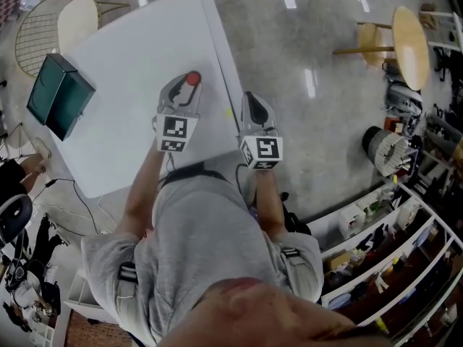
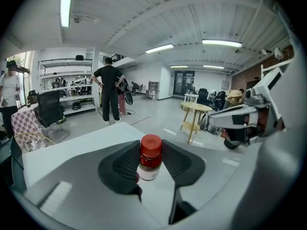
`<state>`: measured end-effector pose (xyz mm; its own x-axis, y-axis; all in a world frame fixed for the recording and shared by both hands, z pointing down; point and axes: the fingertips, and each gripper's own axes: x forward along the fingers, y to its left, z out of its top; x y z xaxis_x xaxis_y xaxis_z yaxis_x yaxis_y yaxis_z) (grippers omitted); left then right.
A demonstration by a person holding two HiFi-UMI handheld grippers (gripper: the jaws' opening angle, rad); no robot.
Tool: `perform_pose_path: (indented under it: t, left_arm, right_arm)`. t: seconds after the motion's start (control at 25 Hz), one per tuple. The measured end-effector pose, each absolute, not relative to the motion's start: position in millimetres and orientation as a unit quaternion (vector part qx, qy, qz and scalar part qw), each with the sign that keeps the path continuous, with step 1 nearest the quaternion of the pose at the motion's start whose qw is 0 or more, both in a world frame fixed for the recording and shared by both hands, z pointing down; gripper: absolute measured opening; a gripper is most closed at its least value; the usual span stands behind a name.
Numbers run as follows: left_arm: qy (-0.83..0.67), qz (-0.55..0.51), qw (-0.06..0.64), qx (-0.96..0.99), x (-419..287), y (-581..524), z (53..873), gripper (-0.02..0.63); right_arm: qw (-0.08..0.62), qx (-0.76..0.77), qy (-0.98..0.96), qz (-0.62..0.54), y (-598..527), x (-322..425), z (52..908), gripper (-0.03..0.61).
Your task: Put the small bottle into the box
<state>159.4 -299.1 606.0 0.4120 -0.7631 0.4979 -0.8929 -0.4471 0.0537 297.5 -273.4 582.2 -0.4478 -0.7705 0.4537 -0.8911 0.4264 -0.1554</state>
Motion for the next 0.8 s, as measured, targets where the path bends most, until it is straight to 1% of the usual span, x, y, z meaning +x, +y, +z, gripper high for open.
perform_pose_path:
  t: [0.4, 0.8]
  left_arm:
    - [-0.511, 0.176, 0.143, 0.829, 151.2, -271.3, 570.2, 0.147]
    - [-0.532, 0.151, 0.125, 0.824, 136.3, -218.3, 529.8, 0.147]
  right_arm:
    - [0.146, 0.506, -0.835, 0.163, -252.2, 294.3, 564.1, 0.003]
    - [0.13, 0.496, -0.849, 0.126, -206.9, 280.9, 525.4, 0.003]
